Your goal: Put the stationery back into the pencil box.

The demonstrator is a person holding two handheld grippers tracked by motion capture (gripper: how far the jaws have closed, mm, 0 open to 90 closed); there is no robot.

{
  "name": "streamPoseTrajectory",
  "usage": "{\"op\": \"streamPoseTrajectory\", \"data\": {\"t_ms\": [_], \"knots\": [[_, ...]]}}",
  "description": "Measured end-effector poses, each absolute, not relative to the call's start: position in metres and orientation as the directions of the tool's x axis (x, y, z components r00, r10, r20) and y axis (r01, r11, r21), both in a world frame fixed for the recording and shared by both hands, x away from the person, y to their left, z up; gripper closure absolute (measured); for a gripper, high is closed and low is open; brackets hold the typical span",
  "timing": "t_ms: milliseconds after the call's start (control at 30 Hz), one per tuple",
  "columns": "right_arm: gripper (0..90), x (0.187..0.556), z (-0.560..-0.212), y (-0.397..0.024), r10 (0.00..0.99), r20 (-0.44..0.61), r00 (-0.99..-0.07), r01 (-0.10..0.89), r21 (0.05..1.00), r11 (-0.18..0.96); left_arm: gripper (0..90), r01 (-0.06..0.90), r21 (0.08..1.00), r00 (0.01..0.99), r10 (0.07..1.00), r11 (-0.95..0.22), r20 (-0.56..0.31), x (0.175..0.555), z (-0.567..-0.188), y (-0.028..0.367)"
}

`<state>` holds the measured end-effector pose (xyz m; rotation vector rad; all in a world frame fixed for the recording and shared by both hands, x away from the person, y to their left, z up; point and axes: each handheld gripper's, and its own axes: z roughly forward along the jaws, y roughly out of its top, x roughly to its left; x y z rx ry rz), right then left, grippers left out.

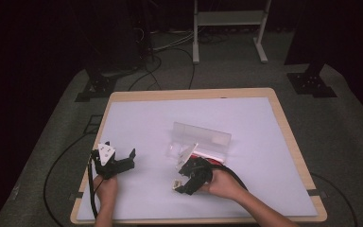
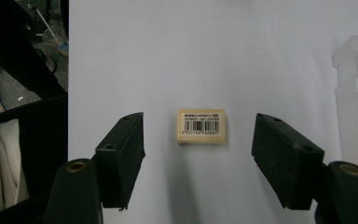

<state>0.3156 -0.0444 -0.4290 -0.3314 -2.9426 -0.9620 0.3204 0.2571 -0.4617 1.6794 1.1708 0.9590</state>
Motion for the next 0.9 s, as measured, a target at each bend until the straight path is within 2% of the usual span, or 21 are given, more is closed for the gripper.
{"op": "streamPoseTrajectory", "data": {"t_ms": [567,700,733,833,867,900], "knots": [[37.8,0.321,-0.445,-0.03,0.192,0.08,-0.978,0.204,0.535,0.82,0.0,0.303,0.933,0.267,0.957,-0.196,0.114,0.32,-0.462,0.257],[43.0,0.321,-0.45,-0.027,0.194,0.078,-0.978,0.206,0.523,0.827,0.0,0.302,0.932,0.267,0.956,-0.199,0.117,0.32,-0.462,0.257],[48.9,0.322,-0.451,-0.027,0.192,0.078,-0.978,0.204,0.526,0.826,0.0,0.303,0.932,0.267,0.957,-0.198,0.117,0.32,-0.462,0.257],[51.1,0.323,-0.452,-0.026,0.19,0.079,-0.979,0.203,0.526,0.826,0.0,0.303,0.932,0.266,0.957,-0.197,0.116,0.32,-0.462,0.257],[56.7,0.324,-0.452,-0.026,0.183,0.089,-0.979,0.202,0.526,0.826,0.0,0.304,0.932,0.265,0.957,-0.197,0.116,0.32,-0.462,0.257],[56.7,0.324,-0.452,-0.026,0.183,0.089,-0.979,0.202,0.526,0.826,0.0,0.304,0.932,0.265,0.957,-0.197,0.116,0.32,-0.462,0.257]]}}
